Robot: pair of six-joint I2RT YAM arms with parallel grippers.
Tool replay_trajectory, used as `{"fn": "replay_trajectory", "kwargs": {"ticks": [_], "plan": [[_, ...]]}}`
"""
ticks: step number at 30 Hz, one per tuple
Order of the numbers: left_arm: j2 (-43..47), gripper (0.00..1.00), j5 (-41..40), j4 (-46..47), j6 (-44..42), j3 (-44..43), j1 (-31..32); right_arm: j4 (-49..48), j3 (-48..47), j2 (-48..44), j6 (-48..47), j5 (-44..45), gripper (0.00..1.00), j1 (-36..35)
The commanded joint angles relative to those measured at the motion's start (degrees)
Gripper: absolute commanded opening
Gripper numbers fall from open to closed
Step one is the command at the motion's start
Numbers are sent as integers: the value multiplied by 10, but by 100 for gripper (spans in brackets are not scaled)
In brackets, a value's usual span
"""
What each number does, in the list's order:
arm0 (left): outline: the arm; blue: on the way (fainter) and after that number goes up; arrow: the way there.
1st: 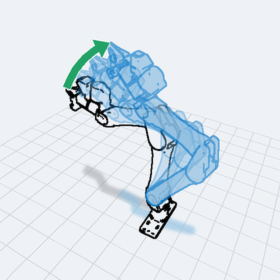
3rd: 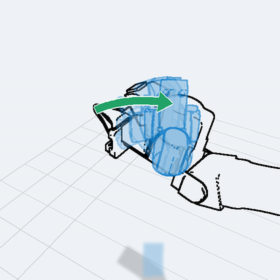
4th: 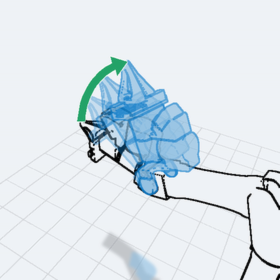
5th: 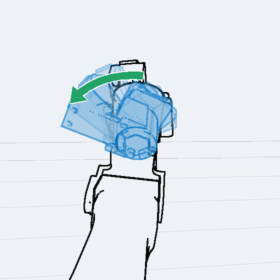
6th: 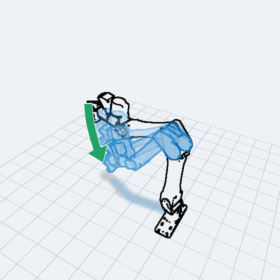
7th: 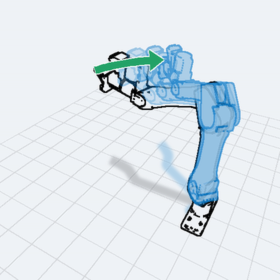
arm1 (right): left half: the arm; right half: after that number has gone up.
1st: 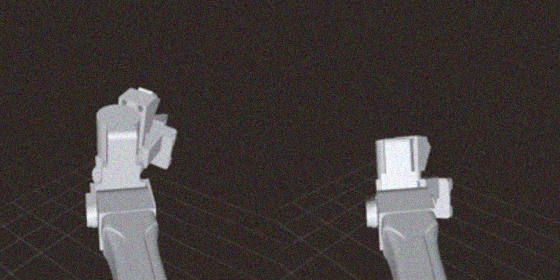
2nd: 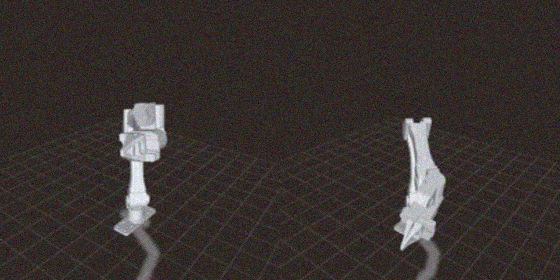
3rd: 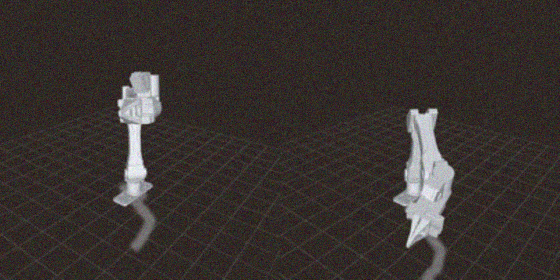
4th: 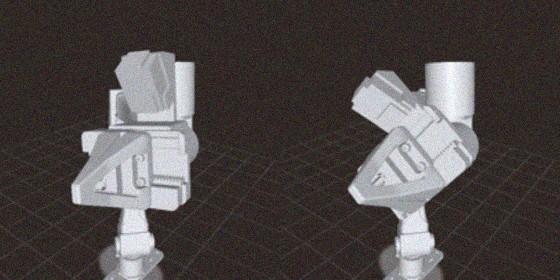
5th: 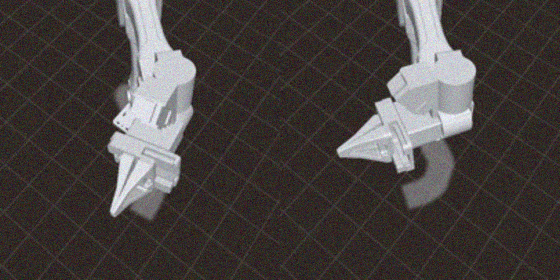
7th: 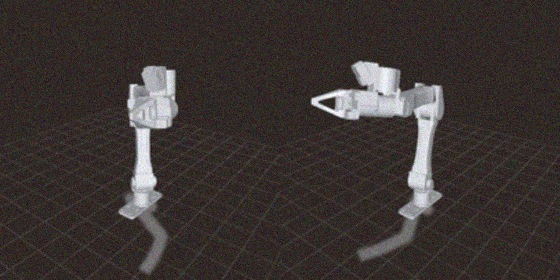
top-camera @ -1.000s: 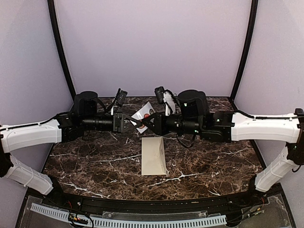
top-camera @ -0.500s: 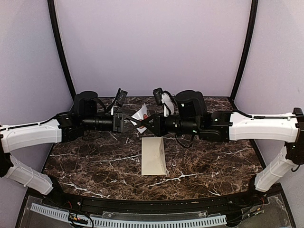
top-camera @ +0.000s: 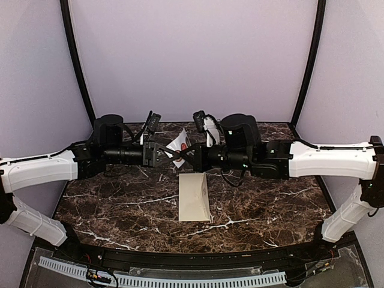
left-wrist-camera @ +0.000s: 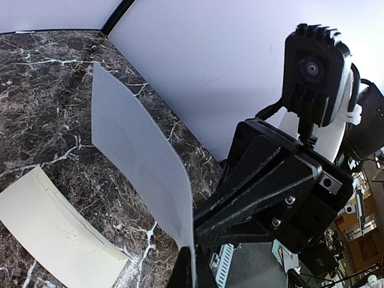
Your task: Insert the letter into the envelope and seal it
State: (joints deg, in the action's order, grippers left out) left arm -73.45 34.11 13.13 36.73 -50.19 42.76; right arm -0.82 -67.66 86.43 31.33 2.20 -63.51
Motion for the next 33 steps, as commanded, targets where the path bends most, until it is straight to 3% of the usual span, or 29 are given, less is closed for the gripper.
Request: {"fn": "replay_trajectory", "kwargs": {"ticks": [1,10,12,15,19,26,33], "plan": [[7,0,14,4,2,-17,4,-16,-17,7,-4,-1,1,-5],[6,0,10,1,2,-17,4,-31,-8,-3,-7,-6,0,-5],[8,9,3,-3,2,-16,4,-36,-4,-8,-8,-7,0,-5],[10,40,-6,-11,-1,-17,4,-38,0,-12,-10,-9,0,-5],[23,64,-26,-34,-17,-27,4,-34,1,-9,-13,-12,0,-5],[43,84,-84,-110,-54,-60,2,-29,1,-9,-26,-19,0,-6],[45,88,-93,-171,-56,-90,-25,-2,-16,2,-56,-51,0,-5]]}}
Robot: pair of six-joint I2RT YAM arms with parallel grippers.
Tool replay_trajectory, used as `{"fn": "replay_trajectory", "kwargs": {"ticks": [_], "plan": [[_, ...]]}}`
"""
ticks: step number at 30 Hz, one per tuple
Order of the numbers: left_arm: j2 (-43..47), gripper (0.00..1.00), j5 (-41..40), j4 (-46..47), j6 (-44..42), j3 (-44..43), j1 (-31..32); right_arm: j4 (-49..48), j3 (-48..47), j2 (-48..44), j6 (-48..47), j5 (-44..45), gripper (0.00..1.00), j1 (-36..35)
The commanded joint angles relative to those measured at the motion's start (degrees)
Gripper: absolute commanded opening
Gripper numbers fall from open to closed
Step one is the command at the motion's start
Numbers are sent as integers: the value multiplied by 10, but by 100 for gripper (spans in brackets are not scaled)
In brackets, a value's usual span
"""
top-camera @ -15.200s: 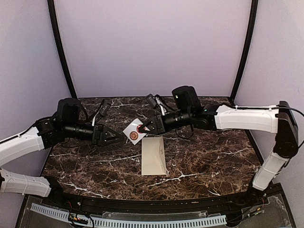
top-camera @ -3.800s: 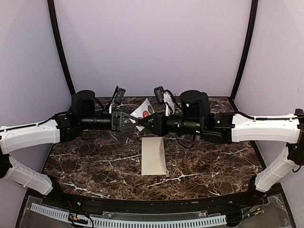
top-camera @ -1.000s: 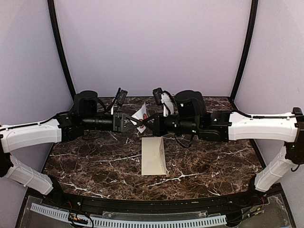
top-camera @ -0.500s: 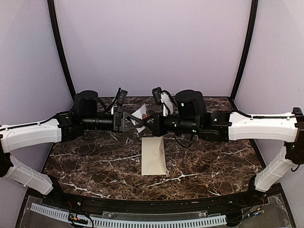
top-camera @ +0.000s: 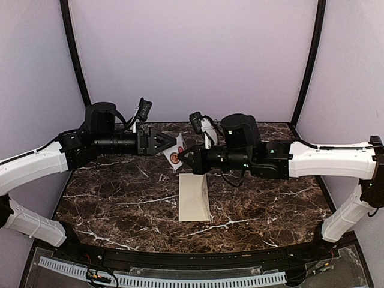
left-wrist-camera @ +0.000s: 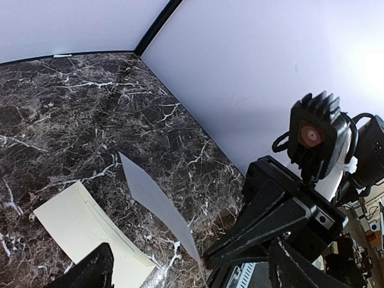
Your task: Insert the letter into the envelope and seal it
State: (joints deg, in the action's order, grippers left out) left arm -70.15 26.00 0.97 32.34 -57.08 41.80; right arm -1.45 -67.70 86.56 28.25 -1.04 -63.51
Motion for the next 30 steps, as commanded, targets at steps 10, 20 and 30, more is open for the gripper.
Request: {"fn": "replay_trajectory", "kwargs": {"ticks": [10,20,30], "plan": [[-24,60,17,-83,-15,-42,-20,43,-41,20,-50,-34,0,-7],[-39,27,37,-62,-5,-36,-20,62,-54,37,-59,-29,0,-7],[-47,14,37,-69,-4,-35,-20,72,-63,46,-66,-25,0,-8]]}}
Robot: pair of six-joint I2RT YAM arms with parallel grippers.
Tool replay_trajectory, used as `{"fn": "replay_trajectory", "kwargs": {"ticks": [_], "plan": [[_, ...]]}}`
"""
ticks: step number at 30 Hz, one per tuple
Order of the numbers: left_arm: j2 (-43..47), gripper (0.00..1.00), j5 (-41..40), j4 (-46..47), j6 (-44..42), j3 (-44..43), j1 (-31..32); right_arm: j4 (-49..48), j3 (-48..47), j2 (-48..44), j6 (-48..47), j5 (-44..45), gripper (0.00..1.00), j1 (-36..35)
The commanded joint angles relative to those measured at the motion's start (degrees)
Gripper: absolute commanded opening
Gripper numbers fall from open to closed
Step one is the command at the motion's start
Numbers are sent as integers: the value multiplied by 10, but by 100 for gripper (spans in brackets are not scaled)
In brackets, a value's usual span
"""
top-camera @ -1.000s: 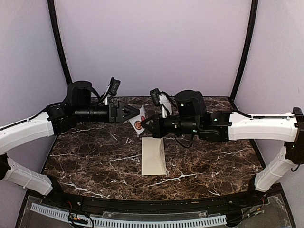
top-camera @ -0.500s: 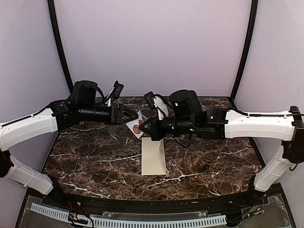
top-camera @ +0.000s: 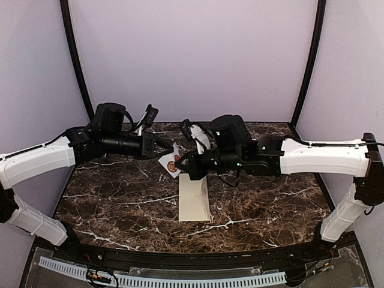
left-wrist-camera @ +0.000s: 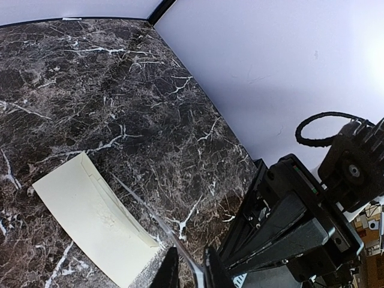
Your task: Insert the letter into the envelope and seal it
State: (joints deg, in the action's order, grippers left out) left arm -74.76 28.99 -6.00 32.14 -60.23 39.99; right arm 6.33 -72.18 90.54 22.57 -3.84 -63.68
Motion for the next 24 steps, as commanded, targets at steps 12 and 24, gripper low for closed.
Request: {"fn": "replay_trajectory", "kwargs": {"ticks": [12,24], "plan": [[2,0,-2,2,2,7,-2,-9,-21,8,-15,-8,0,-10],[1,0,-32,-12,-9,8,-2,-3,-38,13,-29,-11,0,-22]]}}
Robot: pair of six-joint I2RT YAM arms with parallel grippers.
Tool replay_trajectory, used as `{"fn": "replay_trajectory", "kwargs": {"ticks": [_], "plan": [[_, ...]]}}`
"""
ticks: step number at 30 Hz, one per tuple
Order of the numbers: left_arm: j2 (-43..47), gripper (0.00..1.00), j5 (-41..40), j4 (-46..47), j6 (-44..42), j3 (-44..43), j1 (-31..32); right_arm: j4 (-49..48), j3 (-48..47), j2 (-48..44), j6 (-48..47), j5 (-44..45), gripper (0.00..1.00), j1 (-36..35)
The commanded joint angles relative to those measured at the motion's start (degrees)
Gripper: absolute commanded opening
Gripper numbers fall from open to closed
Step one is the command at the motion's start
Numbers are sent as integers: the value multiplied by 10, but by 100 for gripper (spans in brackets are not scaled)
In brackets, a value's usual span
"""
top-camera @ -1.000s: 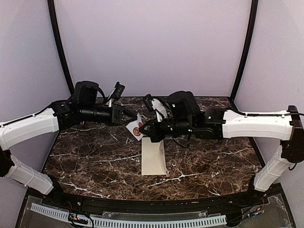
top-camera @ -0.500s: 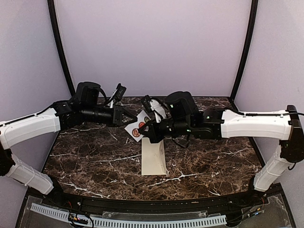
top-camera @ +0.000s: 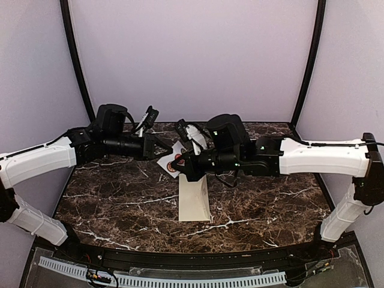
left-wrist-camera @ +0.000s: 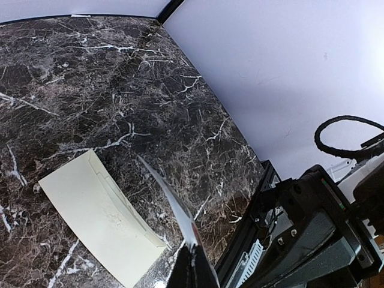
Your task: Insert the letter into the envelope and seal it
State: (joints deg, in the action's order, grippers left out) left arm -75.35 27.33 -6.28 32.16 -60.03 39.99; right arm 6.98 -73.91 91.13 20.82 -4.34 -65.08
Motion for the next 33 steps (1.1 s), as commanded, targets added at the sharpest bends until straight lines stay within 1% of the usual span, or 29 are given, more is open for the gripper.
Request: {"fn": "replay_trajectory", "kwargs": {"ticks": [1,16,20,22,23,25,26,31,33], "plan": [[7,0,-17,-10,-10,5,-2,-9,-22,8,-12,-6,0,-10],[-1,0,-39,-18,-22,10,-6,-5,-32,5,-16,0,0,-17],[0,0,-33,-13,-19,12,-6,0,-27,3,-6,31,0,-17],[2,0,-26,-9,-17,13,-6,8,-26,5,9,56,13,-11],[3,0,-22,-7,-15,14,-6,9,-23,5,17,56,17,-5],[6,0,-11,2,-13,19,-6,1,-13,4,28,46,27,6],[9,0,-5,9,-11,20,-6,-7,-7,4,32,27,30,11],[14,0,19,25,-6,29,-6,-24,2,8,42,-9,39,26],[14,0,27,27,-5,31,-6,-26,2,12,43,-14,40,31]]}}
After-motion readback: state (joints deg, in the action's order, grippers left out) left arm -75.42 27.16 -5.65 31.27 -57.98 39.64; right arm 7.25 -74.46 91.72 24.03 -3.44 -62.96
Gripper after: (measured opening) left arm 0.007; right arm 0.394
